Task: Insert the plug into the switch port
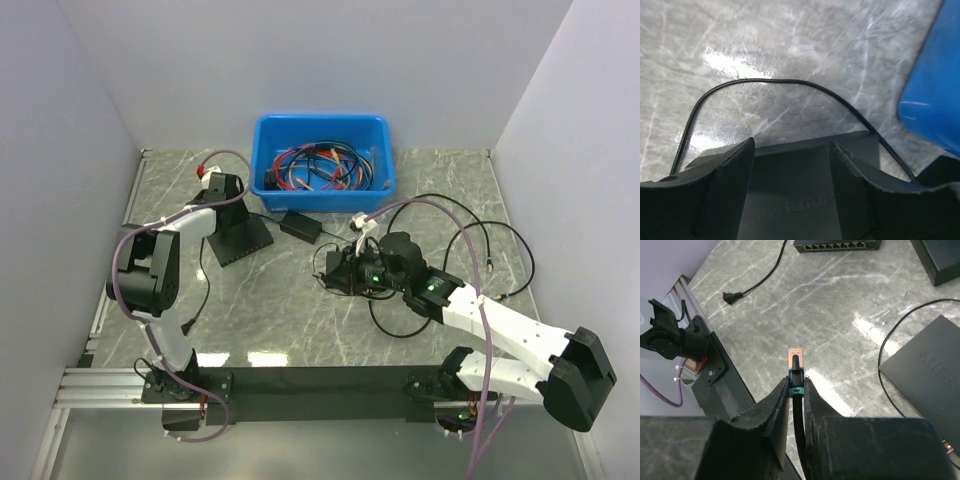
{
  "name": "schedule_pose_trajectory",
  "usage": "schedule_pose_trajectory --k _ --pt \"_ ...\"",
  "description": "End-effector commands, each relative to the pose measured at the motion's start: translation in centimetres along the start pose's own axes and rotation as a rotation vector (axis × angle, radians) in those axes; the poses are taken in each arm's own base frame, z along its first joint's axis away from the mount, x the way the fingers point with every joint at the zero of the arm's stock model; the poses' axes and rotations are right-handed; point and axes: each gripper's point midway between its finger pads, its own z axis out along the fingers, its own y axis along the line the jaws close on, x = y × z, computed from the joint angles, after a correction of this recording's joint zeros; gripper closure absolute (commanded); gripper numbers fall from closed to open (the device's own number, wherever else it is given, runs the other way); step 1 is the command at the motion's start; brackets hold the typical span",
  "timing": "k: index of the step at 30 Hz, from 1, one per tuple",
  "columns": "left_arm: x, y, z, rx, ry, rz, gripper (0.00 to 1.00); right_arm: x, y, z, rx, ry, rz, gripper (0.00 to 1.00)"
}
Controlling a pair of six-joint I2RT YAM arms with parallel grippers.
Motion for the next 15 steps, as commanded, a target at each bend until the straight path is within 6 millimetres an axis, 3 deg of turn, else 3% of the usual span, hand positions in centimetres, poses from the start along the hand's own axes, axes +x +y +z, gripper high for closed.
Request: schedule_pose_trajectory --k 1,11,15 --pt "-1.0 -1.7 0.0 0.087 -0.014 -0.04 0.34 -0.8 -0.4 -0.6 0.023 -0.047 -0.008 1.0" --pt "2.8 -0.8 -1.2 0.122 0.045 -0.057 0.38 -1.0 -0.3 -0.9 0.023 -0.058 -0.009 1.0" --pt "4.1 -1.3 -3.2 0.159 0.038 -0.057 0.38 -0.9 -0.3 -1.0 0.023 -0.06 -0.007 1.0"
